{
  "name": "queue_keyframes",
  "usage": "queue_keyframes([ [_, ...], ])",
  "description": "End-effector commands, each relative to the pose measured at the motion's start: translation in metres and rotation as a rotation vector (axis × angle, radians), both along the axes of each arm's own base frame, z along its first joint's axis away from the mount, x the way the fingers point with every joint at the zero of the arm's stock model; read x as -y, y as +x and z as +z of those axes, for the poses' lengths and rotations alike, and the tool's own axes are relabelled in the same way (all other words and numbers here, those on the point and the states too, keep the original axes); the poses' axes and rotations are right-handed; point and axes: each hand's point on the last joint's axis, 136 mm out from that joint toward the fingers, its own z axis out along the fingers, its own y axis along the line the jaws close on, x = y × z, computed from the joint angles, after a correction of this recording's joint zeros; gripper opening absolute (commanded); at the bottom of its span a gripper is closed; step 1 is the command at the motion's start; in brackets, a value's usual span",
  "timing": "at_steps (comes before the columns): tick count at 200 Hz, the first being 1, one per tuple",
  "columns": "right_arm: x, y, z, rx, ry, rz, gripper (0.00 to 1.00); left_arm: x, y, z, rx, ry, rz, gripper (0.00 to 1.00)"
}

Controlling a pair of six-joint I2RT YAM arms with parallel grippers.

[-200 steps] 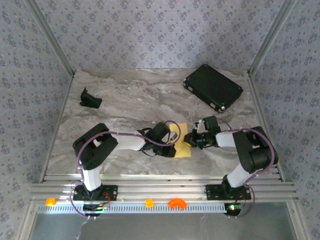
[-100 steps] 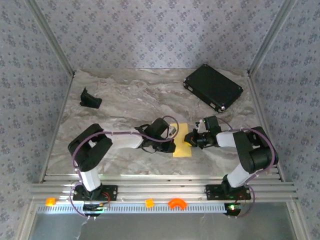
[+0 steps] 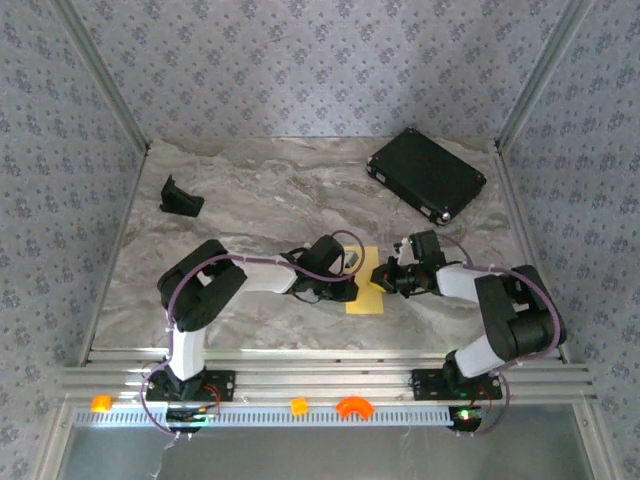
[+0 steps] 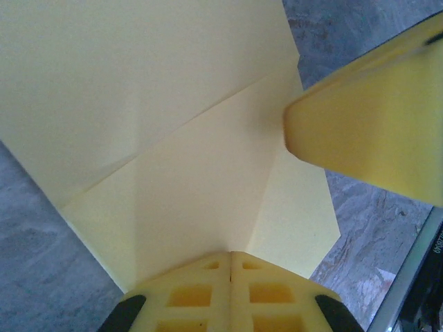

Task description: Fold a paper plane with a square sheet of paper (pick it up from the middle)

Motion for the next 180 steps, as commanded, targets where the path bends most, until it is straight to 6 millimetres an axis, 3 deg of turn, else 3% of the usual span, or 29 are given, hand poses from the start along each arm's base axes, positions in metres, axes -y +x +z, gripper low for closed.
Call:
queue_keyframes([
  [1,-0.01,-0.005,0.009,0.009,-0.001,0.037,0.0,-0.031,-0.019,-0.036,-0.068,0.133,0.009,0.0],
  [34,-0.011,-0.014,-0.016,-0.053,-0.044,0.046,0.0,-0.032,-0.019,-0.037,-0.067,0.142,0.006,0.0],
  [59,0.005,-0.014,-0.032,-0.099,-0.072,0.004,0.0,-0.033,-0.019,-0.038,-0.065,0.148,-0.002,0.0],
  [127,0.043,0.019,-0.017,-0.074,-0.008,-0.126,0.0,-0.036,-0.024,-0.039,-0.07,0.156,-0.006,0.0],
  [149,0.041,0.019,-0.002,-0.04,0.017,-0.114,0.0,-0.029,-0.021,-0.027,-0.055,0.129,-0.007,0.0],
  [180,0.036,0.003,0.016,-0.006,-0.01,-0.077,0.0,-0.014,-0.01,0.003,-0.017,0.07,-0.005,0.04],
])
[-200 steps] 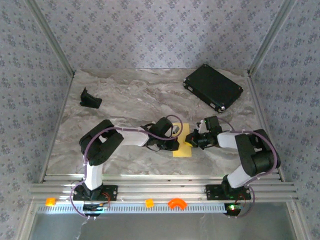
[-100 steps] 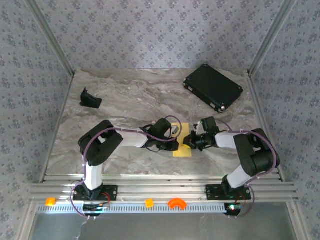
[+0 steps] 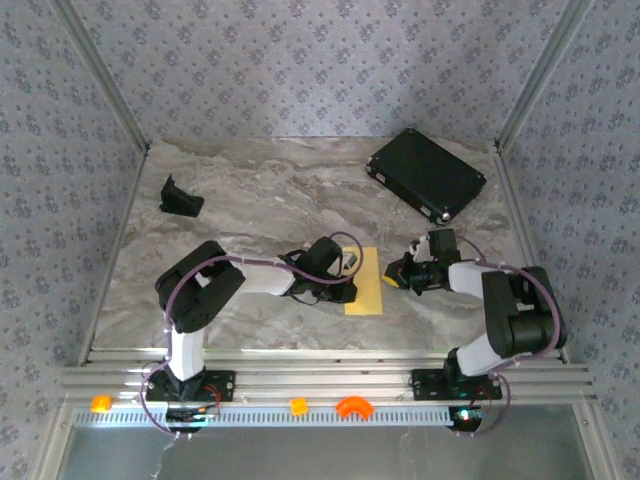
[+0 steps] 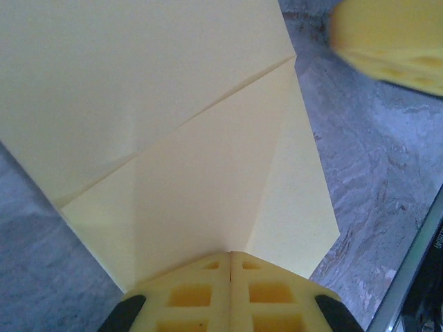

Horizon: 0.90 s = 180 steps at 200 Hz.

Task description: Fold a paper plane with a square sheet of paper (pick it up from the middle)

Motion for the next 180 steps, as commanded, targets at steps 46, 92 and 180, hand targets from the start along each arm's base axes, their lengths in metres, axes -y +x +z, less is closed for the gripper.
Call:
queue_keyframes([
  [46,-0.008,-0.052,0.015,-0.007,-0.1,0.082,0.1,-0.008,0.018,0.039,0.076,0.056,0.019,0.09],
  [92,-0.019,-0.077,0.018,-0.023,-0.124,0.098,0.24,-0.016,0.032,0.02,0.068,0.119,0.021,0.08],
  [180,-0.036,-0.096,-0.003,-0.124,-0.194,0.144,0.37,-0.026,0.021,-0.018,0.001,0.176,0.015,0.03],
])
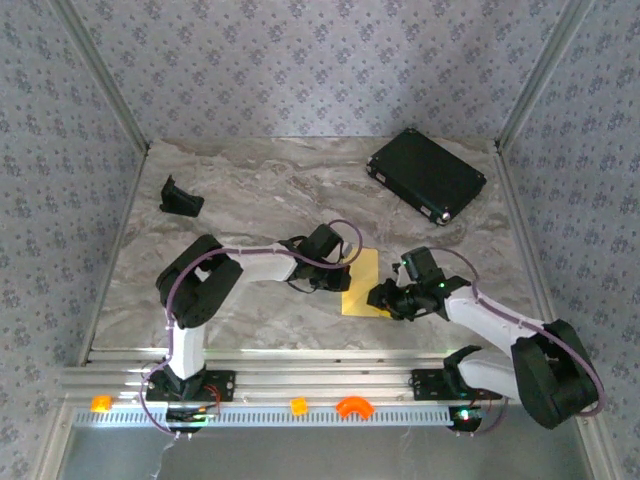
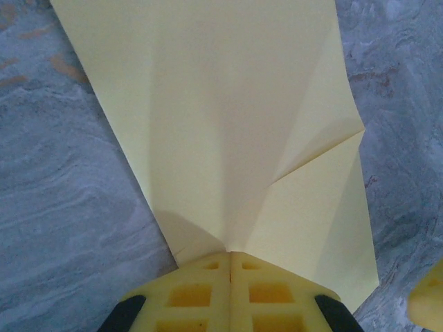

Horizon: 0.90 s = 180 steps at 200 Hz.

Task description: Fold a paper plane with a square sheet of paper (pick it up from the middle)

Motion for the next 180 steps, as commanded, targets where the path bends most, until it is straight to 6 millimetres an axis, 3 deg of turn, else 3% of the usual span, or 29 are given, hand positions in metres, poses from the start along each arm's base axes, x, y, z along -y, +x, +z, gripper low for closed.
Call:
queue_keyframes([
  [1,0.002,-0.004,-0.01,-0.048,-0.046,-0.011,0.37,-0.01,-0.011,-0.018,-0.034,0.048,-0.019,0.03],
  [53,-0.003,0.005,-0.019,-0.047,-0.07,-0.016,0.41,-0.01,-0.013,-0.019,-0.034,0.048,-0.022,0.03],
  [100,-0.015,0.026,-0.007,0.02,0.009,-0.05,0.42,-0.012,-0.014,-0.021,-0.04,0.054,-0.027,0.03],
  [180,-0.007,0.064,-0.001,0.068,0.131,-0.125,0.44,-0.011,-0.015,-0.019,-0.039,0.038,-0.023,0.03],
])
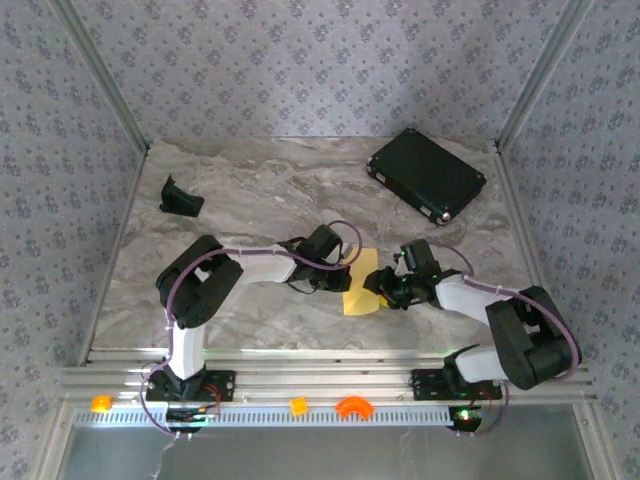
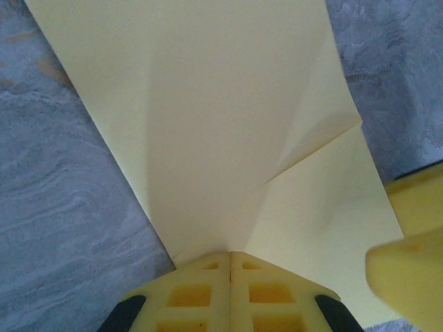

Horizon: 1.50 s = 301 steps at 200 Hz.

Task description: Fold a paper plane with a square sheet of paper (pick it up from the middle)

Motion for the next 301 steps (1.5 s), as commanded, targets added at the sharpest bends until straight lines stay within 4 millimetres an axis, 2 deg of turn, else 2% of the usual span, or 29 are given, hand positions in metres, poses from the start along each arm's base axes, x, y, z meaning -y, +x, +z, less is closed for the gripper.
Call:
queue_keyframes([
  [1,-0.005,0.015,0.011,0.051,0.066,-0.003,0.44,-0.013,-0.015,-0.019,-0.046,0.06,-0.018,0.03],
  [62,0.001,0.024,0.003,0.053,0.127,-0.036,0.39,-0.011,-0.014,-0.014,-0.044,0.04,-0.014,0.03],
  [99,0.0,0.027,0.001,0.065,0.147,-0.02,0.27,-0.009,-0.014,-0.013,-0.045,0.031,-0.013,0.03],
  [183,0.007,0.029,-0.008,0.057,0.151,-0.033,0.14,-0.01,-0.015,-0.013,-0.048,0.023,-0.007,0.03],
  [210,0.007,0.031,-0.003,0.067,0.172,-0.029,0.07,-0.007,-0.015,-0.008,-0.047,0.004,-0.006,0.05],
  [243,0.006,0.035,0.005,0.091,0.152,-0.032,0.04,-0.002,-0.011,0.013,-0.021,-0.046,0.007,0.13],
  [268,0.008,0.031,0.006,0.072,0.082,-0.045,0.03,0.001,-0.006,0.04,0.027,-0.111,0.028,0.19],
  [276,0.01,0.024,0.004,0.039,0.034,-0.043,0.03,0.001,-0.005,0.05,0.042,-0.128,0.038,0.2],
  [301,0.011,0.018,0.022,0.038,-0.031,-0.035,0.02,0.0,-0.002,0.082,0.091,-0.178,0.055,0.22],
])
